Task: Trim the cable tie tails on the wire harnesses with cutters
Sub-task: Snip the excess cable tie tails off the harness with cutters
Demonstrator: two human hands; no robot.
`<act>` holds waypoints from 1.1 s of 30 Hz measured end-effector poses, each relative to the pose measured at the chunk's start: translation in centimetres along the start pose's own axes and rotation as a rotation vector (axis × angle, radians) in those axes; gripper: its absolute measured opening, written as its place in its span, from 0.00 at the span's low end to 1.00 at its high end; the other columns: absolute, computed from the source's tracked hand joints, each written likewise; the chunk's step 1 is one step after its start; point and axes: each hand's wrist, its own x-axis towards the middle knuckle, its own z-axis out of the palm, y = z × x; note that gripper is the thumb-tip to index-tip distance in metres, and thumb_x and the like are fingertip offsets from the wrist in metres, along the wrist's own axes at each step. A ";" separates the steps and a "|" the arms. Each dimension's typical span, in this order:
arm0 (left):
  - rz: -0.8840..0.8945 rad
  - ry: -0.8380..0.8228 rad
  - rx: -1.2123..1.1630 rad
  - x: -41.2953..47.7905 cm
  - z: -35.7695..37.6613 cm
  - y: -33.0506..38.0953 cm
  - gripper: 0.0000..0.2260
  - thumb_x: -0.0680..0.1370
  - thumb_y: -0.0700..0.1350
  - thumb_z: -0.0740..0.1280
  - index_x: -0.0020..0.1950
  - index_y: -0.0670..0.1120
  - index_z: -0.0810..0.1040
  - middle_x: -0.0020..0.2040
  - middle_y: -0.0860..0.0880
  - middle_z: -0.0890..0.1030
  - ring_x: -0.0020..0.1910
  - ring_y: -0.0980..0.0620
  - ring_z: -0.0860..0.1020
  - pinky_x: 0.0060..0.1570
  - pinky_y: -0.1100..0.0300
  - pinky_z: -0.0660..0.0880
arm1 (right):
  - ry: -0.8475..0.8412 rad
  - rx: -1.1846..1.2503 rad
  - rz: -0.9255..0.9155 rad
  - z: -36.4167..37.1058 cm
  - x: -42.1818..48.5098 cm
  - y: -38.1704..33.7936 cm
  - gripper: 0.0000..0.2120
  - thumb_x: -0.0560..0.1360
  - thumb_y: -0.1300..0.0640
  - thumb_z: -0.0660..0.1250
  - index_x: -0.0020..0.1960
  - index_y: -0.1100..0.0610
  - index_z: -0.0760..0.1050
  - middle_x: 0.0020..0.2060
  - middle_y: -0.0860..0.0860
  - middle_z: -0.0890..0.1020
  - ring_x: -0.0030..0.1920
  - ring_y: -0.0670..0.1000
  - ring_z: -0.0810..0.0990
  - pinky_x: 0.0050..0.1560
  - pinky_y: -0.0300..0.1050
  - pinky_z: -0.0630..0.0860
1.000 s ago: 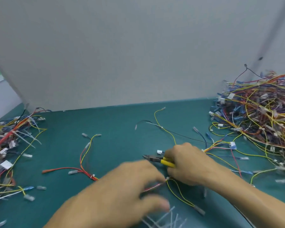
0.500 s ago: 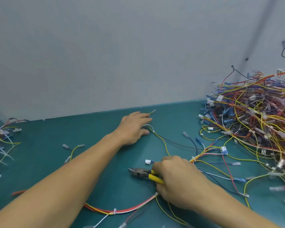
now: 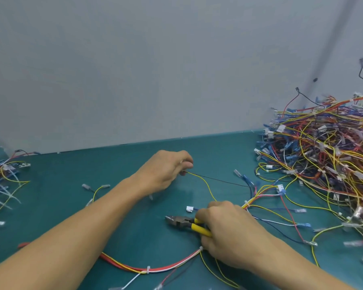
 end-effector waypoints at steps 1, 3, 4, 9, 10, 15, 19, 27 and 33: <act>-0.033 0.010 -0.040 -0.7 -0.5 0.0 0.04 0.80 0.45 0.64 0.52 0.49 0.78 0.35 0.57 0.80 0.32 0.65 0.75 0.41 0.67 0.71 | 0.000 0.001 -0.005 -0.1 0.0 0.0 0.08 0.73 0.51 0.62 0.51 0.50 0.74 0.44 0.50 0.72 0.50 0.58 0.75 0.40 0.46 0.64; -0.103 0.022 -0.129 -2.3 -1.2 0.1 0.04 0.78 0.44 0.67 0.50 0.52 0.77 0.35 0.58 0.81 0.32 0.62 0.76 0.40 0.68 0.73 | 0.000 0.004 -0.012 -0.1 0.0 0.1 0.07 0.73 0.51 0.62 0.50 0.50 0.74 0.42 0.49 0.69 0.49 0.58 0.75 0.40 0.46 0.64; -0.139 0.026 -0.189 -3.1 -1.3 0.1 0.04 0.77 0.42 0.68 0.48 0.51 0.77 0.35 0.57 0.81 0.32 0.58 0.78 0.42 0.65 0.74 | -0.001 0.002 -0.017 -0.1 0.0 0.1 0.07 0.73 0.51 0.62 0.49 0.50 0.73 0.41 0.49 0.68 0.49 0.57 0.76 0.40 0.46 0.64; -0.289 0.081 -0.461 -6.4 0.4 -0.1 0.07 0.77 0.38 0.68 0.41 0.48 0.79 0.30 0.54 0.79 0.31 0.57 0.76 0.38 0.65 0.73 | -0.020 -0.003 -0.046 -0.1 -0.2 0.2 0.06 0.73 0.51 0.60 0.48 0.51 0.72 0.42 0.48 0.69 0.49 0.57 0.76 0.41 0.46 0.68; -0.310 0.130 -0.524 -6.8 0.8 -0.2 0.07 0.77 0.38 0.68 0.42 0.47 0.80 0.30 0.55 0.79 0.30 0.59 0.76 0.37 0.68 0.72 | -0.032 -0.002 -0.060 -0.2 -0.3 0.2 0.05 0.74 0.50 0.60 0.47 0.50 0.71 0.42 0.48 0.69 0.49 0.56 0.76 0.42 0.46 0.68; -0.332 0.255 -0.735 -7.4 1.7 -0.9 0.04 0.75 0.35 0.69 0.45 0.45 0.79 0.33 0.53 0.80 0.32 0.54 0.79 0.40 0.67 0.74 | -0.163 -0.012 -0.133 -2.3 -0.4 -0.2 0.05 0.71 0.49 0.61 0.39 0.49 0.68 0.40 0.49 0.72 0.47 0.56 0.75 0.44 0.48 0.74; -0.304 0.269 -0.798 -7.7 1.8 -1.4 0.06 0.74 0.34 0.71 0.45 0.44 0.79 0.35 0.50 0.81 0.32 0.52 0.79 0.40 0.64 0.76 | -0.245 -0.050 -0.131 -6.1 0.7 0.2 0.05 0.68 0.50 0.63 0.36 0.50 0.70 0.32 0.51 0.75 0.38 0.53 0.74 0.37 0.48 0.74; -0.260 0.253 -0.807 -7.6 2.0 -1.9 0.08 0.74 0.34 0.71 0.40 0.47 0.79 0.35 0.47 0.80 0.32 0.51 0.78 0.40 0.62 0.76 | 0.014 -0.057 -0.031 -7.3 3.1 1.7 0.13 0.71 0.49 0.65 0.31 0.48 0.66 0.33 0.51 0.74 0.37 0.51 0.73 0.36 0.48 0.71; -0.255 0.238 -0.788 -7.6 1.9 -1.6 0.06 0.79 0.40 0.64 0.43 0.43 0.78 0.36 0.49 0.81 0.34 0.53 0.79 0.42 0.66 0.74 | 0.057 -0.072 -0.035 -6.4 3.3 2.3 0.15 0.72 0.51 0.63 0.30 0.44 0.62 0.34 0.47 0.69 0.42 0.54 0.73 0.38 0.47 0.71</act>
